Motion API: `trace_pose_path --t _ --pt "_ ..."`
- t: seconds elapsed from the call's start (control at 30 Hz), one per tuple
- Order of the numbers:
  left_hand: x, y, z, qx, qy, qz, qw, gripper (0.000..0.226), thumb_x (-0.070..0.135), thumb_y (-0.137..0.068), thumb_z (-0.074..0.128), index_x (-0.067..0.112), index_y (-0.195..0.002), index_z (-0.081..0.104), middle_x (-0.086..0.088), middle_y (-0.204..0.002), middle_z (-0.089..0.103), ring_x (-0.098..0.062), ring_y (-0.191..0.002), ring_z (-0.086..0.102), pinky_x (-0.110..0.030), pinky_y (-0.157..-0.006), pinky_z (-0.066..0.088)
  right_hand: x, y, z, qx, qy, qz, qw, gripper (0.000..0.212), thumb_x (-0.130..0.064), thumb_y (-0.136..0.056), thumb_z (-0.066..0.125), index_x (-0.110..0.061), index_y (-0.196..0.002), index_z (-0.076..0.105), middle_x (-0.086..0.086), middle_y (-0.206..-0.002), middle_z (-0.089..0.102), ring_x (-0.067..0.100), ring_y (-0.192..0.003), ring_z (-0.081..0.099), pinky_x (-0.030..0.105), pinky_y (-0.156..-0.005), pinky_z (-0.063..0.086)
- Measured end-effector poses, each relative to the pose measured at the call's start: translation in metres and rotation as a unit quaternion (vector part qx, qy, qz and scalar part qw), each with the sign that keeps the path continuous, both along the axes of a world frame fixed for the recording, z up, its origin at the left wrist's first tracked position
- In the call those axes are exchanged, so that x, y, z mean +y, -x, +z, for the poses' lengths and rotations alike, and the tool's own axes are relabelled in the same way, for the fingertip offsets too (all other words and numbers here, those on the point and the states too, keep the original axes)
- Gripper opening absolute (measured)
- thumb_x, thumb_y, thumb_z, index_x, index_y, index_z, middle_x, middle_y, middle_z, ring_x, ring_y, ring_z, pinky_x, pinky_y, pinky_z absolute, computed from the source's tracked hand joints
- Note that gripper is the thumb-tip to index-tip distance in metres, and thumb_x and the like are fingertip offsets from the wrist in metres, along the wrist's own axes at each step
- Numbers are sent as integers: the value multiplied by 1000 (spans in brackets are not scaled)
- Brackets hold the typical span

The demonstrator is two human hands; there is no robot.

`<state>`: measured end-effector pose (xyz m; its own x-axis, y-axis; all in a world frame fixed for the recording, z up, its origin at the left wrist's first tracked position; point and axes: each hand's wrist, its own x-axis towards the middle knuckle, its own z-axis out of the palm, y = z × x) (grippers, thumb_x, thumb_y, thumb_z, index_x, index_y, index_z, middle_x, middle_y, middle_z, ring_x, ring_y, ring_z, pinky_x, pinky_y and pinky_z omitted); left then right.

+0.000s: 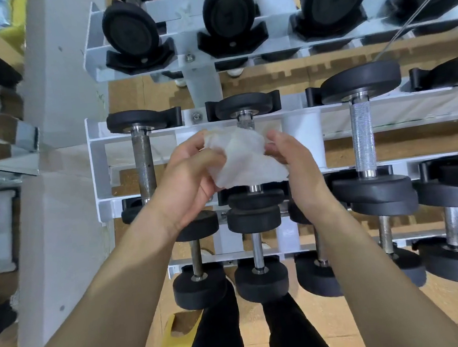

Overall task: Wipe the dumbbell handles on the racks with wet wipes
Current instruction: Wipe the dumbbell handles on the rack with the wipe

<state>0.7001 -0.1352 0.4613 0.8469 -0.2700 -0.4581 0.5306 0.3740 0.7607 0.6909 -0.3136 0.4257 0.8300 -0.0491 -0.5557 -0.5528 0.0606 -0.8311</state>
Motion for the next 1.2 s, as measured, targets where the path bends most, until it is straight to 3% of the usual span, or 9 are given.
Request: trace_pose_path --t 0.1,0.2,0.33,0.4,0.57,0.63,0.8,0.9,1.2 --pt "-3 -7 -3 4 40 -5 999 38 -7 -74 47 5 -107 62 -6 -83 66 -17 -70 65 -24 -55 54 -13 -6 1 32 -148 24 988 55 -47 -99 49 -5 -132 62 15 -118 72 24 -105 71 33 -83 57" --pt "-7 -15 -28 15 -86 37 995 33 -9 -85 48 9 -108 63 -9 -90 69 -22 -82 67 -30 -66 56 -20 -9 -8 29 -189 -44 981 25 -11 -101 57 0 -123 61 14 -111 74 27 -100 72 35 -80 59" --pt "-10 -24 -75 3 -407 40 913 24 -1 -97 46 14 -112 59 3 -89 65 -14 -83 65 -17 -64 49 -20 -16 -26 29 20 -51 998 13 -3 -97 59 -15 -98 64 1 -91 72 18 -83 69 23 -68 56" --pt "-12 -23 -86 -12 -492 12 871 24 13 -101 47 19 -123 56 8 -99 64 -19 -94 64 -28 -75 52 -17 -16 -37 42 138 -12 989 12 -7 -95 57 -18 -95 61 -3 -88 67 17 -82 65 18 -61 50" --pt "-31 -2 -73 -103 -655 80 744 35 13 -94 57 21 -128 54 3 -128 55 -18 -120 49 -27 -99 40 -1 0 -48 10 304 -16 952 46 -11 -91 58 -17 -136 47 2 -125 55 20 -111 56 34 -93 48" --pt "-46 7 -63 -110 -623 93 769 33 14 -93 58 22 -125 55 6 -124 55 -15 -116 51 -28 -96 42 9 8 -44 -68 329 -86 938 46 -5 -91 56 -15 -135 48 2 -126 50 18 -112 52 31 -93 46" --pt "-78 -14 -65 100 -400 -1 911 51 39 -75 72 16 -120 64 1 -111 72 -18 -101 68 -39 -94 55 35 13 -46 -76 193 -230 951 25 -6 -94 51 -19 -116 55 2 -116 55 15 -103 55 27 -90 47" --pt "-81 -26 -76 146 -344 -3 928 24 26 -79 80 17 -98 68 -5 -98 75 -22 -90 72 -38 -85 60 42 11 -52 -80 172 -278 942 18 -14 -96 49 -19 -111 56 1 -111 58 7 -98 55 22 -86 44" --pt "-85 -59 -87 167 -328 63 928 40 33 -80 83 10 -104 62 -5 -97 72 -22 -87 71 -33 -80 59 47 12 -59 -104 213 -281 930 19 -21 -94 44 -17 -106 58 -1 -103 60 11 -91 56 18 -78 43"
